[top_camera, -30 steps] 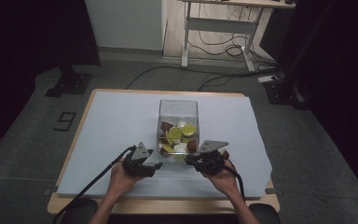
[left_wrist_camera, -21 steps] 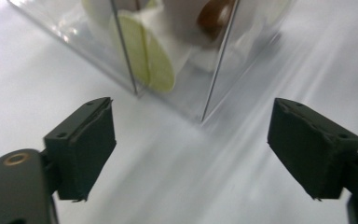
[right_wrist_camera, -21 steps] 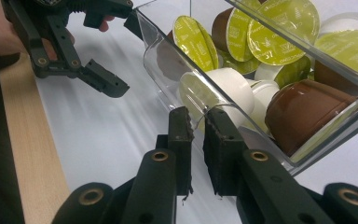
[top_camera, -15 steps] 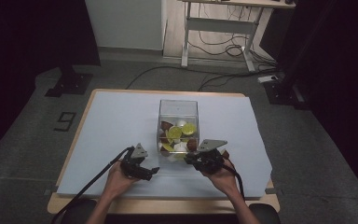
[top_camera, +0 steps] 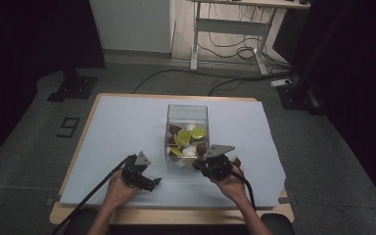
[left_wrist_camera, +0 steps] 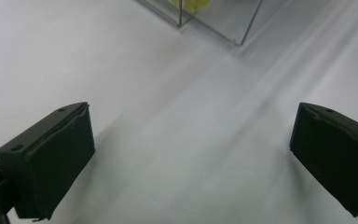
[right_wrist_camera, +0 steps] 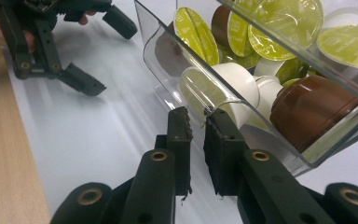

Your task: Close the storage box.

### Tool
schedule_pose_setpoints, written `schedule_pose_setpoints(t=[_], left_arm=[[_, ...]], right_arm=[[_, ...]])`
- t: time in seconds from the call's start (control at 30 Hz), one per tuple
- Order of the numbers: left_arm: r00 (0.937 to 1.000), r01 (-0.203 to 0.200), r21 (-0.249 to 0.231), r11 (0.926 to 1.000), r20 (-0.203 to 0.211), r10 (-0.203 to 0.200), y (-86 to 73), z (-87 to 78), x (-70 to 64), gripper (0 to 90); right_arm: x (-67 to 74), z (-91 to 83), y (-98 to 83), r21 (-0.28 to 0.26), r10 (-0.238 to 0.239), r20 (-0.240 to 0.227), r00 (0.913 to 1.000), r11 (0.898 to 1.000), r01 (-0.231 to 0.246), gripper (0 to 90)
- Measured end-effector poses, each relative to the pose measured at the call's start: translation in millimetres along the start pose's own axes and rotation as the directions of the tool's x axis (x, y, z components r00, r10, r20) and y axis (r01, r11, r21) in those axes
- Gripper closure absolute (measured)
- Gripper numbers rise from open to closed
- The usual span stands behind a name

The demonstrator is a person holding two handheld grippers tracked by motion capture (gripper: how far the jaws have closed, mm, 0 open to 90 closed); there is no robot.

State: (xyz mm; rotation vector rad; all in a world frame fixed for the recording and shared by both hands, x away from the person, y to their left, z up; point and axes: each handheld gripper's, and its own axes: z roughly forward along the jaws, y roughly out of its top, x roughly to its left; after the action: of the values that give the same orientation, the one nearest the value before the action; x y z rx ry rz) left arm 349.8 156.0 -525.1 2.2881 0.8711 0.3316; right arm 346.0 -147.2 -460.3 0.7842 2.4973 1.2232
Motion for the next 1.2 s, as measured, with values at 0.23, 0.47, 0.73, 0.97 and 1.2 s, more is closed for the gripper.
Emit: schedule_pose_setpoints(t=[0.23, 0.47, 0.73, 0.97, 1.2], left_arm=[[1.0, 0.002, 0.007, 1.0, 0.003, -0.002, -1.4, 2.2, 0.0, 0.0], [1.0, 0.001, 0.003, 1.0, 0.003, -0.001, -2.1, 2.4, 0.1, 0.0], [1.0, 0.003, 0.003, 1.0, 0.004, -0.003, -2.2, 2.5, 0.3, 0.0], [1.0, 0.004, 0.004, 1.0, 0.004, -0.004, -2.2, 2.6, 0.4, 0.0], [1.0, 0.005, 0.004, 1.0, 0.005, -0.005, -2.2, 2.6, 0.5, 0.0]], right_arm=[[-5.1, 5.2, 2.7, -0.004, 0.011, 0.023, 0.9997, 1.0, -0.011, 79.8], [-9.5, 9.0, 4.8, -0.009, 0.023, 0.032, 0.9992, 1.0, -0.022, 79.8], [-12.6, 12.0, 7.4, -0.008, 0.028, 0.048, 0.9985, 1.0, -0.028, 79.8], [-13.8, 13.7, 8.8, -0.004, 0.03, 0.055, 0.998, 1.0, -0.03, 79.7], [-15.7, 16.9, 10.8, -0.005, 0.038, 0.08, 0.9961, 0.999, -0.037, 79.8]])
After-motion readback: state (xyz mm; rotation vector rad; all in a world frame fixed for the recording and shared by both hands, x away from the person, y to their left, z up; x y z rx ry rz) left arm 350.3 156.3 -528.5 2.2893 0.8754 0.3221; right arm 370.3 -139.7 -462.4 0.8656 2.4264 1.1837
